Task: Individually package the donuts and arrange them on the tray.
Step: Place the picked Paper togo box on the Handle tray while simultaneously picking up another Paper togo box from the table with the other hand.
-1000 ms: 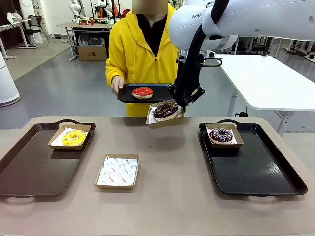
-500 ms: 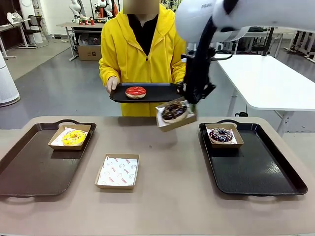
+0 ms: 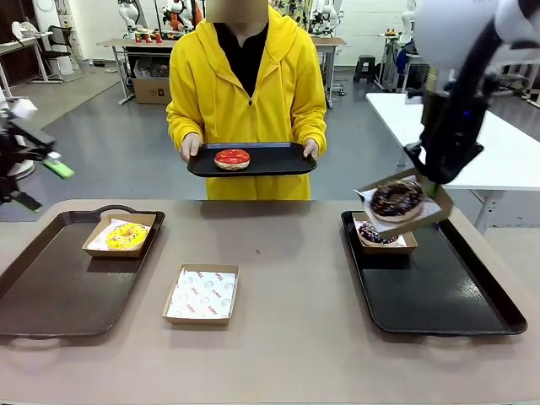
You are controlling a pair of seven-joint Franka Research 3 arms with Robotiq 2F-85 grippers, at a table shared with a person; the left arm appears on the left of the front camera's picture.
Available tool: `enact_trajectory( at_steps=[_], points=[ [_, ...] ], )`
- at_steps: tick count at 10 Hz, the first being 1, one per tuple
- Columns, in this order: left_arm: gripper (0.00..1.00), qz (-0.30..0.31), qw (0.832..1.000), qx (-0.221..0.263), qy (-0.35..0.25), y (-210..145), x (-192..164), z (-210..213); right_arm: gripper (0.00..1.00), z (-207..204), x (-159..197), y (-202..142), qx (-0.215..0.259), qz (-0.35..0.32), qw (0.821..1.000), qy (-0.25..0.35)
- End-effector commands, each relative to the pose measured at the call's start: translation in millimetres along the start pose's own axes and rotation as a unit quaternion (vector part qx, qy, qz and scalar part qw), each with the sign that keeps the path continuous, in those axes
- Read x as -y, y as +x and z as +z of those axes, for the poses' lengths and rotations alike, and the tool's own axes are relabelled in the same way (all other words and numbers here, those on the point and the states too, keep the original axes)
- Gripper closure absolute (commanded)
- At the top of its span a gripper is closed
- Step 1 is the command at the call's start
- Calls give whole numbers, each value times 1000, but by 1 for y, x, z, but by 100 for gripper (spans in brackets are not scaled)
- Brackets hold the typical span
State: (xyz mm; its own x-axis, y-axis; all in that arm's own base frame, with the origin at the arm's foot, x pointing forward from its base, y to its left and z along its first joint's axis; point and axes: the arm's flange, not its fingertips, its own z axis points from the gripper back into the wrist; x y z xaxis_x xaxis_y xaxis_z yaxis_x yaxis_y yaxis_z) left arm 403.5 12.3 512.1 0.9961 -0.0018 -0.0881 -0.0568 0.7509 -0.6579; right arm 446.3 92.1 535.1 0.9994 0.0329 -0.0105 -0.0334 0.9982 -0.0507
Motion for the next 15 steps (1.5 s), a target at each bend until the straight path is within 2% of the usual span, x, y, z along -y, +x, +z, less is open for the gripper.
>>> enact_trajectory(
  at_steps=[1, 3, 6, 9, 11, 13, 15],
  points=[
    [3, -6, 997, -6, 71, 4, 26, -40, 98, -26, 14, -13, 19, 29, 999, 4],
    [3, -14, 992, -3, 125, 7, 52, -92, 98, -49, 29, -18, 13, 3, 999, 32],
    [3, -23, 982, 8, 187, 9, 69, -148, 98, -70, 40, -26, 13, -14, 998, 52],
    [3, -32, 964, 35, 263, 5, 77, -200, 98, -81, 44, -28, 17, -20, 998, 60],
    [3, -48, 947, 61, 310, -1, 80, -234, 98, -74, 39, -22, 2, -27, 999, 41],
    [3, -51, 942, 57, 326, 1, 84, -261, 98, -74, 39, -22, 2, -27, 999, 41],
    [3, -45, 944, 54, 323, 0, 82, -277, 98, -74, 39, -22, 2, -27, 999, 41]
  ],
)
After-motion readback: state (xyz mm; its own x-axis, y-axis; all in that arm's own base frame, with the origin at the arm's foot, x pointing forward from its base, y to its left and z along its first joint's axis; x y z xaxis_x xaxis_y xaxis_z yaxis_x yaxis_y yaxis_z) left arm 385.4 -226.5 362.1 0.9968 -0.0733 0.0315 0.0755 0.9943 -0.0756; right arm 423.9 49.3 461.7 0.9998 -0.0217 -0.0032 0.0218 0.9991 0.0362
